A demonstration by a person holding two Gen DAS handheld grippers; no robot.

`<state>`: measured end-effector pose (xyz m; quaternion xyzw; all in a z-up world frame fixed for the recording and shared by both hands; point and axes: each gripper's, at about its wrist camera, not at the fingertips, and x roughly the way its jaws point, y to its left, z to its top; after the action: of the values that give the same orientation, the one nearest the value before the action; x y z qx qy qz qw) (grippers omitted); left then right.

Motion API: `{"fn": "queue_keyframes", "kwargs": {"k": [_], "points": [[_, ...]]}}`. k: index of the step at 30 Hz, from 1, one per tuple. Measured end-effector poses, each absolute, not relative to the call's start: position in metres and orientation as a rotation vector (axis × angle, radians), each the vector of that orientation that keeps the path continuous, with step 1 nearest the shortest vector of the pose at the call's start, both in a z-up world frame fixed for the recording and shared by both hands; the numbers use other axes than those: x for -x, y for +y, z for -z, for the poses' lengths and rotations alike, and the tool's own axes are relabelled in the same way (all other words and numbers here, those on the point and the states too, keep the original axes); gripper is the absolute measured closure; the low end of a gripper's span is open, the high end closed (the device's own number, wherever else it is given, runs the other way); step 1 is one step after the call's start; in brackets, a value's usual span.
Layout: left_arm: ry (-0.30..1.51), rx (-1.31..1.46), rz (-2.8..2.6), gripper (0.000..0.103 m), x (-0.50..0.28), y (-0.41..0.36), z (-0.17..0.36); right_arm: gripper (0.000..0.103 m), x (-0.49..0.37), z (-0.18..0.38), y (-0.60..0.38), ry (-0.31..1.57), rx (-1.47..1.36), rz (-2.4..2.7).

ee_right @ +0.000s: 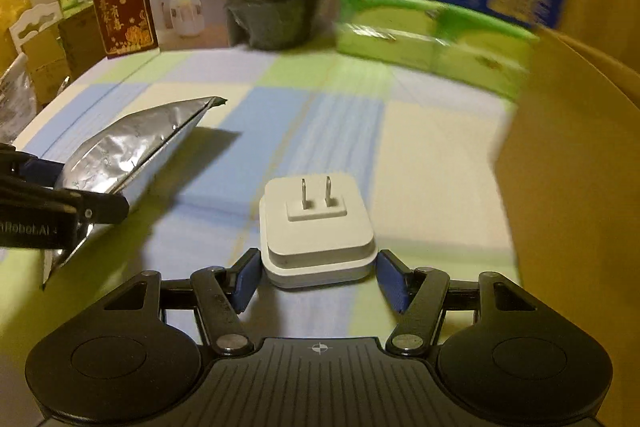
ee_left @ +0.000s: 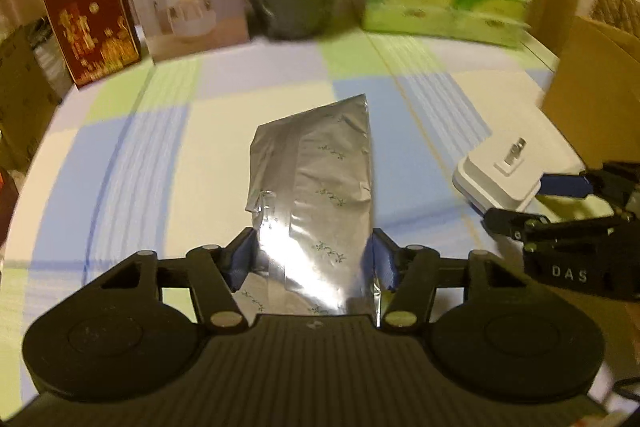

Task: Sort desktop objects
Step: 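Close the left tool on the foil bag while the right tool grasps the white plug, then lift the foil bag in the left tool while the right tool lifts the white plug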

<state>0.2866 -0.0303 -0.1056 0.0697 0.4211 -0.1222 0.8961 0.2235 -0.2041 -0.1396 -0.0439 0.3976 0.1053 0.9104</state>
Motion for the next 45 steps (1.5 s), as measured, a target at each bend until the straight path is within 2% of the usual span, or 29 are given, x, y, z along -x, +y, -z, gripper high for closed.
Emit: {"fn": "queue_keyframes", "kwargs": {"k": [7,10,12,15,25,29,34,36,45], "points": [[0.930,-0.197,0.341,0.046,-0.194,-0.056,0.098,0.043,-0.116,0.135,-0.232,0.846,0.085,-0.194],[0.934,-0.180,0.372,0.040,-0.160,-0.059,0.099,0.043,-0.081,0.134,-0.232,0.813,0.143,-0.218],[0.895,-0.195,0.386,0.030,-0.145,-0.061,0.097,0.036,-0.070,0.134,-0.229,0.780,0.171,-0.245],[0.860,-0.204,0.410,0.023,-0.138,-0.062,0.095,0.025,-0.070,0.133,-0.227,0.737,0.173,-0.261],[0.820,-0.306,0.411,0.022,-0.154,-0.075,0.102,0.025,-0.090,0.141,-0.237,0.700,0.120,-0.279],[0.856,-0.289,0.417,0.023,-0.168,-0.076,0.106,0.026,-0.092,0.144,-0.237,0.703,0.107,-0.291],[0.936,-0.217,0.425,0.025,-0.182,-0.070,0.109,0.033,-0.096,0.147,-0.235,0.704,0.094,-0.299],[0.942,-0.224,0.429,0.026,-0.183,-0.071,0.110,0.040,-0.097,0.148,-0.236,0.704,0.086,-0.298],[0.946,-0.251,0.428,0.027,-0.183,-0.075,0.117,0.041,-0.097,0.149,-0.234,0.704,0.090,-0.285]]}}
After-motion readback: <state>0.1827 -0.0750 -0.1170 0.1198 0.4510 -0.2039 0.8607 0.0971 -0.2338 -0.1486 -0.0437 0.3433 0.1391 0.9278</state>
